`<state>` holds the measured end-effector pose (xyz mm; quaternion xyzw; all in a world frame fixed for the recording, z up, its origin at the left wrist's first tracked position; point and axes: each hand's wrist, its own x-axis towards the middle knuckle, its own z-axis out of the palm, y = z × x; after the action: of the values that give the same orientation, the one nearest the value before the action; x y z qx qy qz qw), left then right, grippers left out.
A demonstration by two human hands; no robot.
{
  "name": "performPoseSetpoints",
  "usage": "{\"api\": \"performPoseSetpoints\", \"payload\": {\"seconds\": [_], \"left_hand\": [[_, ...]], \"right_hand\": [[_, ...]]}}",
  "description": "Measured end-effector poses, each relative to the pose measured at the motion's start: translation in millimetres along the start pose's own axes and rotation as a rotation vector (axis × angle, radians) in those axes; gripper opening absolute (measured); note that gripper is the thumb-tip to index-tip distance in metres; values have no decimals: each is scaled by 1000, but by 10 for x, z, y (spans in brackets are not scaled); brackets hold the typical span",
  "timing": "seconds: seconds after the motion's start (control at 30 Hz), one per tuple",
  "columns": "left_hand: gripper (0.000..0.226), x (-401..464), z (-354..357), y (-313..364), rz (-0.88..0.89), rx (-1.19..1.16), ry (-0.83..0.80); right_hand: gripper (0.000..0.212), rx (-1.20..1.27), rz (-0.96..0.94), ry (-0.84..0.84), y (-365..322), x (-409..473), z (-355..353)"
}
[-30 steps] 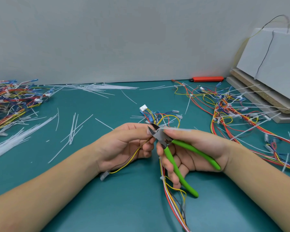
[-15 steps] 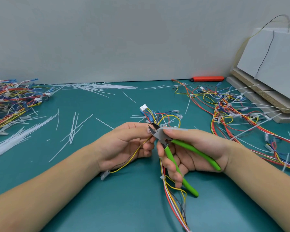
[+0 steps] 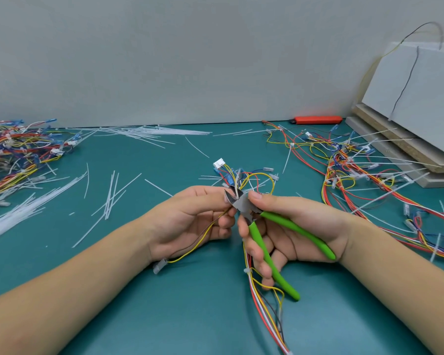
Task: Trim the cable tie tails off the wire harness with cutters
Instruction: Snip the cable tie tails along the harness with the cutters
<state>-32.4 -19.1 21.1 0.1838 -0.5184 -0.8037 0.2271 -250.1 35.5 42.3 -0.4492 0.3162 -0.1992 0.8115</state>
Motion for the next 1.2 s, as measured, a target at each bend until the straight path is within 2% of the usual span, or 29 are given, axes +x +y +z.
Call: {"api": "performPoseSetpoints", "payload": {"seconds": [0.4,0.7,0.9,1.0,1.2], "left_hand": [[12,-1,-18,9,17,28,-72],[8,2,-30,-16,25,-34,-22],[21,0,-39,-28,15,-51,-43],[10,4,-34,-19,26,-40,-25],[12,4,-34,-22,17,-22,-18]], "right_hand": [[48,-12,-12,-9,0,-2,-10],[47,-13,8,8,-9,-4,22],[48,-52,16,26,-29,-36,58],[48,-26,-6,27,-15,-11,48],[51,0,-8,3,2,-5,-7]]}}
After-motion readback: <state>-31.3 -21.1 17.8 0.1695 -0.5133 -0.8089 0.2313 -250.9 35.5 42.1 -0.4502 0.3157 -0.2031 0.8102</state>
